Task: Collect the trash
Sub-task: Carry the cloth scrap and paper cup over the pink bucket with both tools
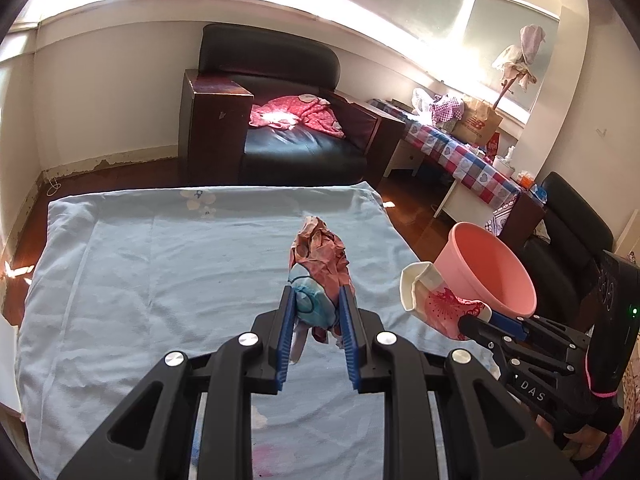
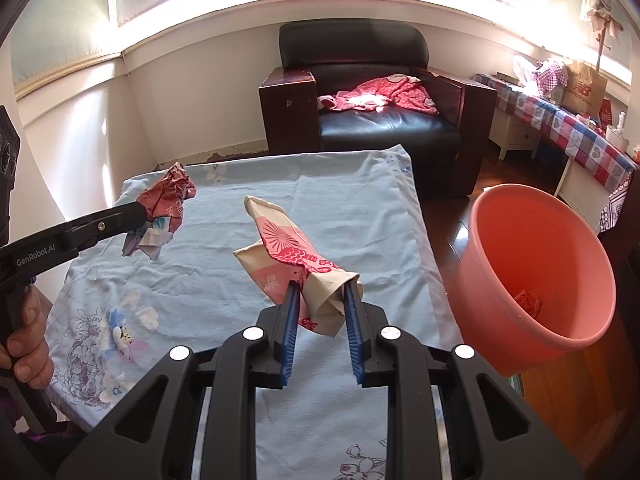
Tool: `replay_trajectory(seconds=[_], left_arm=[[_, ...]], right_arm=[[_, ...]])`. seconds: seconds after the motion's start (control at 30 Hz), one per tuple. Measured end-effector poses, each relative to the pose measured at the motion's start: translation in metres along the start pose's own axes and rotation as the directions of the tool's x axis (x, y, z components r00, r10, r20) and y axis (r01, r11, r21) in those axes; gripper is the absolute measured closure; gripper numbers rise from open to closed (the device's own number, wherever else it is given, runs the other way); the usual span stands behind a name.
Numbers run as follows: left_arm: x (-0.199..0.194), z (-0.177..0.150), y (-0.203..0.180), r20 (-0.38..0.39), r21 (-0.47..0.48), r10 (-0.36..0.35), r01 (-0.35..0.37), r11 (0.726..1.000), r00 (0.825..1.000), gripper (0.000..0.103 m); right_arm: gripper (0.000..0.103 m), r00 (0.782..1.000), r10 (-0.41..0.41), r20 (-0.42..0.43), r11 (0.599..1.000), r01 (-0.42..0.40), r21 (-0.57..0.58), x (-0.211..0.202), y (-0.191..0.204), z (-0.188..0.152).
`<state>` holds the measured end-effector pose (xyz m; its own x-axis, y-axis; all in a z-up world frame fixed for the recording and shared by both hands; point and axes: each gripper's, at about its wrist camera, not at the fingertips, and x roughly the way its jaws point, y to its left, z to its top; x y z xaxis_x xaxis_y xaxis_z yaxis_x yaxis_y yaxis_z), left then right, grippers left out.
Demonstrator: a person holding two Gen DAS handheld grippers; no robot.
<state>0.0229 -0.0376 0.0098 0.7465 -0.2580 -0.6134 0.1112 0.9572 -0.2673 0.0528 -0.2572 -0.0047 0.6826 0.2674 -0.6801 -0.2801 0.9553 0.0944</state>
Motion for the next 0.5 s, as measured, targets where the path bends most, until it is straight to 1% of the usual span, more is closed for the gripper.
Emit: replay_trajectory(seconds=[0.5], left_arm=[[0.011,0.001,-0.039,-0.012,0.069,-0.041,0.042,0.997,0.999,0.082]], right_arm=[[0.080,0.998,-0.042,0.035,0.996,0.039,0.081,-0.014,-0.033,-0.006]])
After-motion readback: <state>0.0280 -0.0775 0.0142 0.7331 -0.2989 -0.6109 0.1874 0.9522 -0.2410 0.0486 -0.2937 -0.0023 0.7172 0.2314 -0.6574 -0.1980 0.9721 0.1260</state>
